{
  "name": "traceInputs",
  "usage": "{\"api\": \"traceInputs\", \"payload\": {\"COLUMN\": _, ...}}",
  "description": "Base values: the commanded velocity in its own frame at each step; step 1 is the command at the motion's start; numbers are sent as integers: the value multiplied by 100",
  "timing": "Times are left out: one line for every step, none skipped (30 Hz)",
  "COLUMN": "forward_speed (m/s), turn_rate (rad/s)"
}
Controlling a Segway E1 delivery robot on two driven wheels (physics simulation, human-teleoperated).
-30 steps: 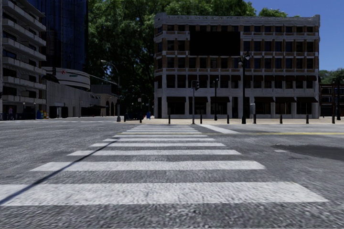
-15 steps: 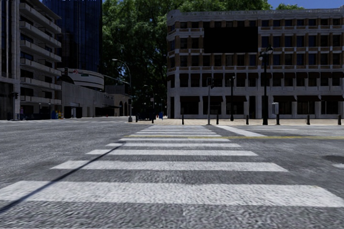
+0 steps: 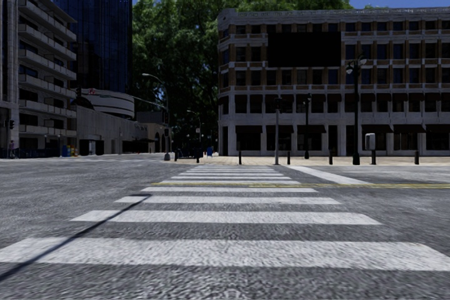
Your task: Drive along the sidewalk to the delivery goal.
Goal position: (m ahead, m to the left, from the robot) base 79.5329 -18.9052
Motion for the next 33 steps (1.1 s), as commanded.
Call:
{"api": "traceInputs", "payload": {"forward_speed": 200, "turn_rate": 18}}
{"api": "traceInputs", "payload": {"forward_speed": 200, "turn_rate": 18}}
{"api": "traceInputs", "payload": {"forward_speed": 200, "turn_rate": 18}}
{"api": "traceInputs", "payload": {"forward_speed": 200, "turn_rate": 15}}
{"api": "traceInputs", "payload": {"forward_speed": 200, "turn_rate": 9}}
{"api": "traceInputs", "payload": {"forward_speed": 200, "turn_rate": 1}}
{"api": "traceInputs", "payload": {"forward_speed": 200, "turn_rate": 1}}
{"api": "traceInputs", "payload": {"forward_speed": 200, "turn_rate": 0}}
{"api": "traceInputs", "payload": {"forward_speed": 200, "turn_rate": 0}}
{"api": "traceInputs", "payload": {"forward_speed": 200, "turn_rate": 0}}
{"api": "traceInputs", "payload": {"forward_speed": 200, "turn_rate": 0}}
{"api": "traceInputs", "payload": {"forward_speed": 200, "turn_rate": 0}}
{"api": "traceInputs", "payload": {"forward_speed": 200, "turn_rate": 0}}
{"api": "traceInputs", "payload": {"forward_speed": 200, "turn_rate": 0}}
{"api": "traceInputs", "payload": {"forward_speed": 200, "turn_rate": 0}}
{"api": "traceInputs", "payload": {"forward_speed": 200, "turn_rate": 0}}
{"api": "traceInputs", "payload": {"forward_speed": 200, "turn_rate": 5}}
{"api": "traceInputs", "payload": {"forward_speed": 200, "turn_rate": 5}}
{"api": "traceInputs", "payload": {"forward_speed": 200, "turn_rate": 16}}
{"api": "traceInputs", "payload": {"forward_speed": 200, "turn_rate": 18}}
{"api": "traceInputs", "payload": {"forward_speed": 200, "turn_rate": 12}}
{"api": "traceInputs", "payload": {"forward_speed": 200, "turn_rate": 12}}
{"api": "traceInputs", "payload": {"forward_speed": 200, "turn_rate": 0}}
{"api": "traceInputs", "payload": {"forward_speed": 200, "turn_rate": 0}}
{"api": "traceInputs", "payload": {"forward_speed": 200, "turn_rate": 0}}
{"api": "traceInputs", "payload": {"forward_speed": 200, "turn_rate": 0}}
{"api": "traceInputs", "payload": {"forward_speed": 200, "turn_rate": 0}}
{"api": "traceInputs", "payload": {"forward_speed": 200, "turn_rate": 0}}
{"api": "traceInputs", "payload": {"forward_speed": 200, "turn_rate": 0}}
{"api": "traceInputs", "payload": {"forward_speed": 200, "turn_rate": 0}}
{"api": "traceInputs", "payload": {"forward_speed": 200, "turn_rate": 0}}
{"api": "traceInputs", "payload": {"forward_speed": 200, "turn_rate": 0}}
{"api": "traceInputs", "payload": {"forward_speed": 200, "turn_rate": 0}}
